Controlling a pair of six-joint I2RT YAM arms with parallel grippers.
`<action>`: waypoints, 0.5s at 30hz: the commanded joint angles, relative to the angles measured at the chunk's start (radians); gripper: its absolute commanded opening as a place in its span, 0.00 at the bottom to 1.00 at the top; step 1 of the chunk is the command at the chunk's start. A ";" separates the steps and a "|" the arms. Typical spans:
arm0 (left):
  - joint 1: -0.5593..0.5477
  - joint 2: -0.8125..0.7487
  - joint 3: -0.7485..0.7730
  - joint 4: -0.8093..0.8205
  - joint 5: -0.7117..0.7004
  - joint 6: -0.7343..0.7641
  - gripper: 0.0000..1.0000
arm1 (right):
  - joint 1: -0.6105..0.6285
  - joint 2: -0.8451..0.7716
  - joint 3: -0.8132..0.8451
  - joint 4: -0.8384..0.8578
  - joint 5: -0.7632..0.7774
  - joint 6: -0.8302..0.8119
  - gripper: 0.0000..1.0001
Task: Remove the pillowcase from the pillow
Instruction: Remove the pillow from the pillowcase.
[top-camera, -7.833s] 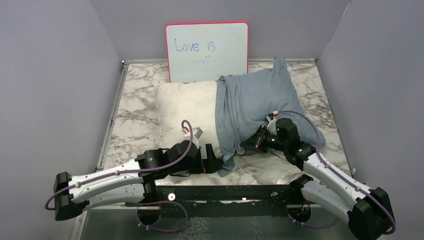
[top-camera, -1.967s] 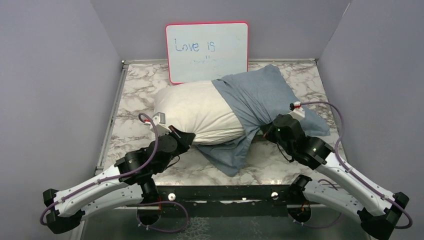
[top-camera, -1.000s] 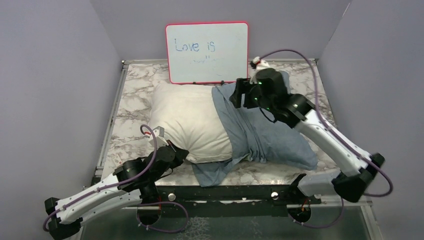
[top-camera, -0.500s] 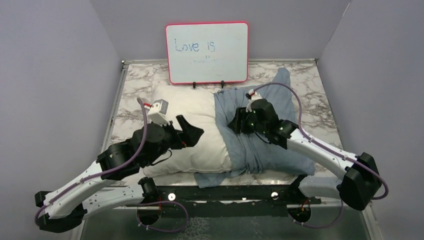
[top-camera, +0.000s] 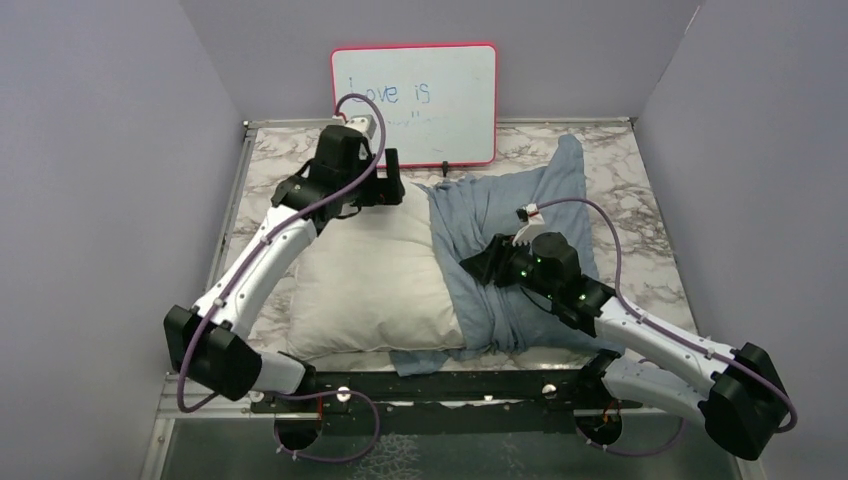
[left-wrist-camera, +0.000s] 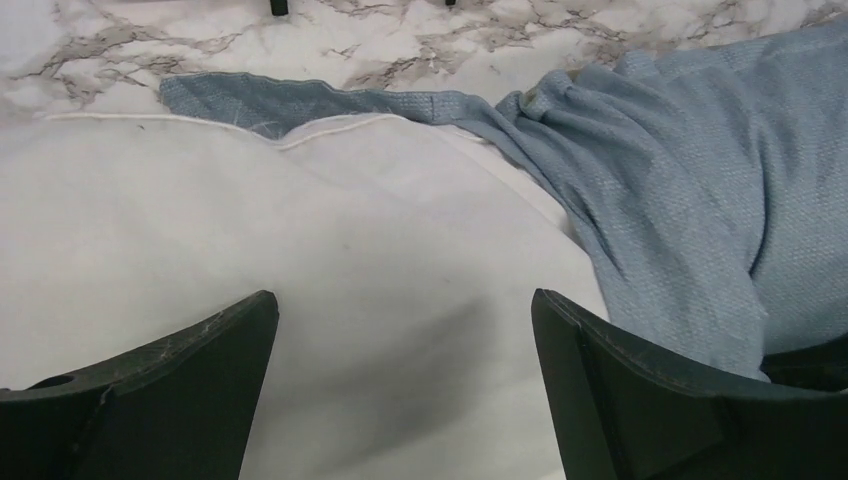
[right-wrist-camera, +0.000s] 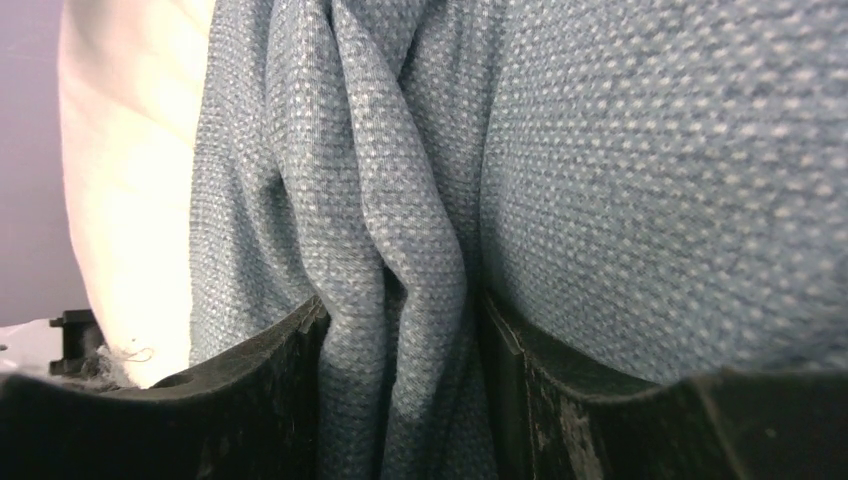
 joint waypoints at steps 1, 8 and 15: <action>0.182 0.069 -0.010 0.172 0.504 0.135 0.99 | 0.018 0.007 -0.098 -0.312 -0.067 0.003 0.55; 0.250 0.157 -0.093 0.382 0.707 0.206 0.99 | 0.018 0.066 -0.090 -0.280 -0.152 0.010 0.56; 0.267 0.213 0.015 0.399 0.665 0.276 0.99 | 0.018 0.087 -0.092 -0.242 -0.171 0.019 0.56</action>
